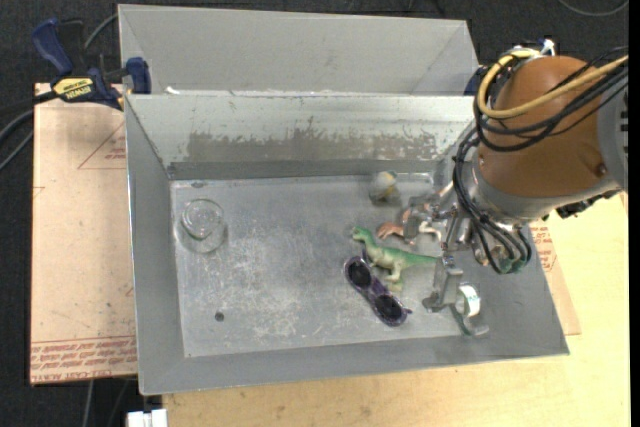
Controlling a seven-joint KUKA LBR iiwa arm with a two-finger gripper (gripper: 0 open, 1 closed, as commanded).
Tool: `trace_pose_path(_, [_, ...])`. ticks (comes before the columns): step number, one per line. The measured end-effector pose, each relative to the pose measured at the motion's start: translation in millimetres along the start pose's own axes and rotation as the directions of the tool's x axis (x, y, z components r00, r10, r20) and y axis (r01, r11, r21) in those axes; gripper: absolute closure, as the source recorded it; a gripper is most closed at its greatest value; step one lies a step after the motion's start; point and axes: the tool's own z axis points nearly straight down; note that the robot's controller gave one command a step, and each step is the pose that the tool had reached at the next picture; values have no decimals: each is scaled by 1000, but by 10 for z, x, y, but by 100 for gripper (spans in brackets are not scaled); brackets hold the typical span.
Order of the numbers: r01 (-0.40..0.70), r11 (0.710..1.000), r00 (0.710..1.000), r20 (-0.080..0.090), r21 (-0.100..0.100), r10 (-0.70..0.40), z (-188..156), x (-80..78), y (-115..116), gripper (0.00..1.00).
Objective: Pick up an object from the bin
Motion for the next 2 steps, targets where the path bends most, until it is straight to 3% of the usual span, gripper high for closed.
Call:
trace_pose_path(1, [2, 1000, 1000, 8, 1, -2, -38, -16, 2, 0])
trace_pose_path(2, [27, 1000, 1000, 8, 0, -27, 1052, -295, -138, 0])
